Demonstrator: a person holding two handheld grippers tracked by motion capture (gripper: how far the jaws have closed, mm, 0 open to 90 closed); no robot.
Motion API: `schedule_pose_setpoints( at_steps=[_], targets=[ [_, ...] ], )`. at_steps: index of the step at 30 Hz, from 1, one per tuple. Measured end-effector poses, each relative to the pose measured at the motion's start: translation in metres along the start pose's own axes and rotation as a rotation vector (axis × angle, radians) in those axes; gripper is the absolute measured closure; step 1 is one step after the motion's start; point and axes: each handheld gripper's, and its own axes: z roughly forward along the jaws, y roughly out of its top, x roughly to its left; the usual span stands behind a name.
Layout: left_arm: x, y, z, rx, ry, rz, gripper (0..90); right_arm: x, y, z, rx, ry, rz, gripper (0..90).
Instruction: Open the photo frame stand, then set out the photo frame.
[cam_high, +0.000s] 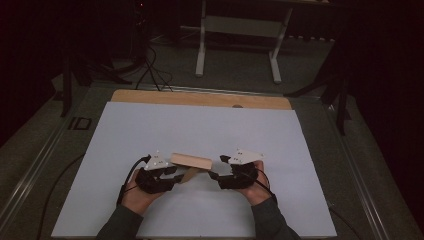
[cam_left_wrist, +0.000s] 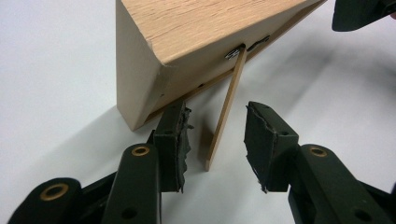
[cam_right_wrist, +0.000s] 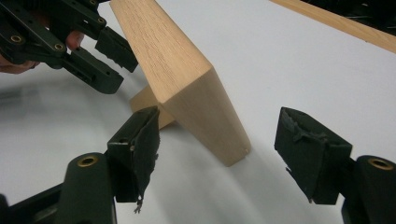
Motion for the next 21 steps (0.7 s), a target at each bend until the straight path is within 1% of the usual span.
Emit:
schedule_pose_setpoints(
  at_steps=[7, 9, 16, 19, 21],
  targets=[
    [0.000, 0.000, -0.001, -0.004, -0.002, 0.001, 60.3, -0.004, -0.001, -0.004, -0.002, 0.001, 0.009, 31.7],
    [0.000, 0.001, -0.001, -0.007, -0.004, 0.004, 61.1, -0.005, -0.001, -0.005, -0.001, 0.004, 0.002, 32.7],
    [0.000, 0.002, -0.002, -0.012, -0.007, 0.006, 62.4, -0.007, -0.001, -0.012, -0.007, 0.027, -0.002, 33.8],
    [0.000, 0.002, -0.003, -0.015, -0.008, 0.008, 63.0, -0.009, -0.002, -0.015, 0.001, 0.039, -0.001, 33.7],
    [0.000, 0.002, -0.003, -0.015, -0.010, 0.007, 63.8, -0.012, -0.003, -0.017, 0.008, 0.037, -0.001, 33.7]
  ],
)
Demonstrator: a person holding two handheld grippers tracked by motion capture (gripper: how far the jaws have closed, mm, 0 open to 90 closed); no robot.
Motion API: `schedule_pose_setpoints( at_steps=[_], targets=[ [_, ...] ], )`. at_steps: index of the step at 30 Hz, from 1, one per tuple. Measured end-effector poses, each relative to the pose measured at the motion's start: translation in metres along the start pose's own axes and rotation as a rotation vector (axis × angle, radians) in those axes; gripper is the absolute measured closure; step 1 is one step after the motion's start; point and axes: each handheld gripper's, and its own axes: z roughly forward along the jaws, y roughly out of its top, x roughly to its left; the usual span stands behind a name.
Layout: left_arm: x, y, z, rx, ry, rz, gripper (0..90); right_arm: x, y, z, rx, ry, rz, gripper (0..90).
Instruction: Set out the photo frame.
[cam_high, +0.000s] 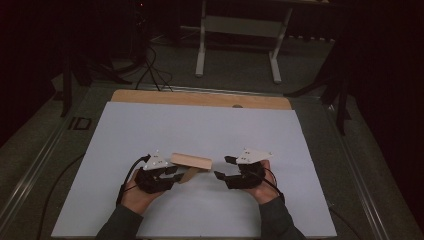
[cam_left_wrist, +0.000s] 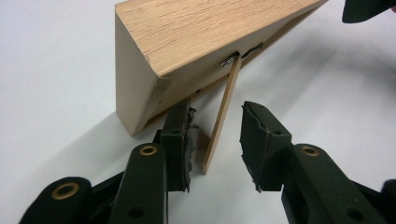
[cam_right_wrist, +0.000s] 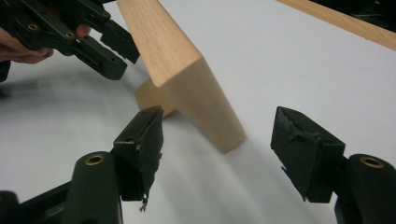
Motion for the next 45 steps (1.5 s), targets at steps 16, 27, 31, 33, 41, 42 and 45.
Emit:
schedule_pose_setpoints(
  at_steps=[16, 27, 31, 33, 41, 42, 45],
  targets=[
    [-0.007, 0.004, 0.002, 0.012, -0.001, 0.044, 73.0, -0.004, -0.003, 0.008, -0.010, -0.087, 0.049, 62.5],
    [-0.011, 0.007, 0.002, -0.010, 0.004, 0.062, 85.5, -0.003, 0.001, 0.020, -0.027, -0.144, 0.064, 83.6],
    [-0.011, 0.008, 0.002, -0.016, 0.014, 0.063, 89.3, -0.002, 0.005, 0.025, -0.033, -0.147, 0.058, 86.8],
    [-0.011, 0.009, 0.004, -0.017, 0.019, 0.057, 89.4, -0.003, 0.007, 0.029, -0.034, -0.151, 0.063, 87.8],
    [-0.011, 0.012, 0.006, -0.024, 0.029, 0.059, 89.5, -0.001, 0.017, 0.043, -0.031, -0.132, 0.061, 89.0],
    [-0.011, 0.012, 0.006, -0.027, 0.030, 0.055, 89.5, -0.002, 0.017, 0.044, -0.034, -0.126, 0.065, 89.1],
    [-0.010, 0.013, 0.006, -0.029, 0.034, 0.051, 89.5, -0.003, 0.017, 0.045, -0.030, -0.113, 0.074, 89.1]
  ],
)
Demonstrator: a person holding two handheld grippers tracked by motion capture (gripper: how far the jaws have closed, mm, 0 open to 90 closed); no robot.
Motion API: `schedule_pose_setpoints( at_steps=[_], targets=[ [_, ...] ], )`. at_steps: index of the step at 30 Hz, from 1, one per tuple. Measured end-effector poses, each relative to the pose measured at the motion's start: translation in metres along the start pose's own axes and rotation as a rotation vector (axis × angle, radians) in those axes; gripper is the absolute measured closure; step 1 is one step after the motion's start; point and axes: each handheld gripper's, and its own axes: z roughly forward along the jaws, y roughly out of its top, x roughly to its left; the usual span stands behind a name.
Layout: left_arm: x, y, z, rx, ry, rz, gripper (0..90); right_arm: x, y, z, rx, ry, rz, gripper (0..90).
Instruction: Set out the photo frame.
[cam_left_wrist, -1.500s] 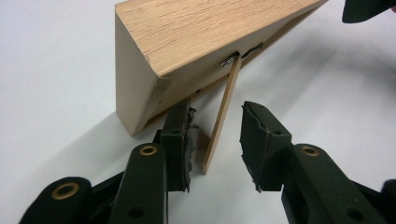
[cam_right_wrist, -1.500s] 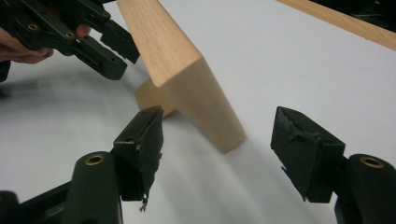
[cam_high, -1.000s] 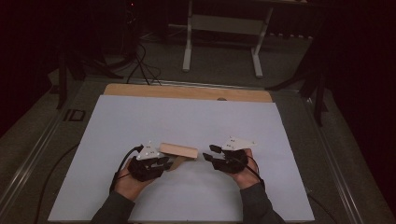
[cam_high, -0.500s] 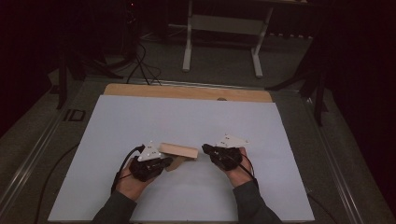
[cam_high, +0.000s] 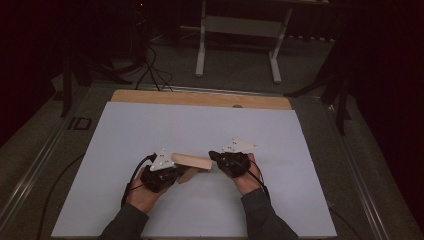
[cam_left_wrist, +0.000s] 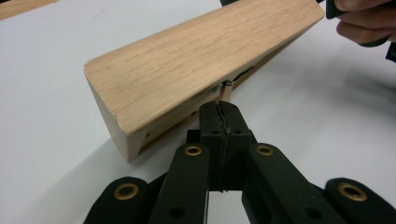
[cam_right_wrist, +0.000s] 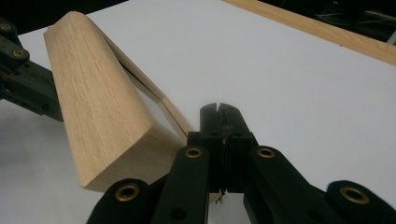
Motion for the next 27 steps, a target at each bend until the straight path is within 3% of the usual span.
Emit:
schedule_pose_setpoints(
  at_steps=[6, 27],
  targets=[
    [0.002, 0.002, 0.006, 0.003, -0.011, -0.018, 89.5, -0.001, -0.001, 0.002, 0.002, 0.017, 0.008, 87.6],
    [-0.005, 0.010, 0.017, 0.012, -0.031, -0.008, 89.5, 0.004, -0.001, -0.002, 0.016, 0.022, -0.033, 88.2]
  ],
)
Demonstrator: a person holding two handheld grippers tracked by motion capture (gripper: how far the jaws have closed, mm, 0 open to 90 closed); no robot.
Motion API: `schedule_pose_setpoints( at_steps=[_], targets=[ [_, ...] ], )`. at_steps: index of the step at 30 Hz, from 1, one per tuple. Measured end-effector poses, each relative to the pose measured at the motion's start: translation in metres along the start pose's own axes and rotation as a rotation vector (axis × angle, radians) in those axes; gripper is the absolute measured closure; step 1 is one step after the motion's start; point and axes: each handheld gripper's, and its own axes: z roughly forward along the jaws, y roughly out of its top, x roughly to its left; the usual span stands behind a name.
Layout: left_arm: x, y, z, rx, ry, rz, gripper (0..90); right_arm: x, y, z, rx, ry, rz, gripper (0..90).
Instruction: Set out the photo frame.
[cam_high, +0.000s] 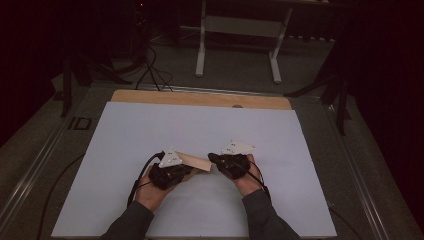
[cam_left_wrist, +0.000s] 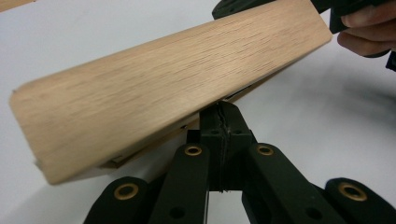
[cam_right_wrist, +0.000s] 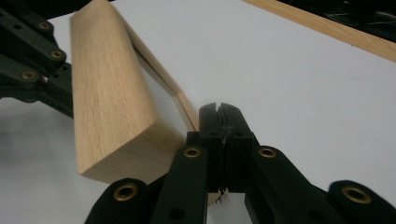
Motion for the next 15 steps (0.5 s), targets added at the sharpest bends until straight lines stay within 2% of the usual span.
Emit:
schedule_pose_setpoints(
  at_steps=[15],
  targets=[
    [0.0007, -0.0001, 0.0048, 0.009, 0.001, -0.003, 89.5, 0.0073, -0.0007, -0.0019, 0.005, 0.015, -0.029, 88.5]
  ],
)
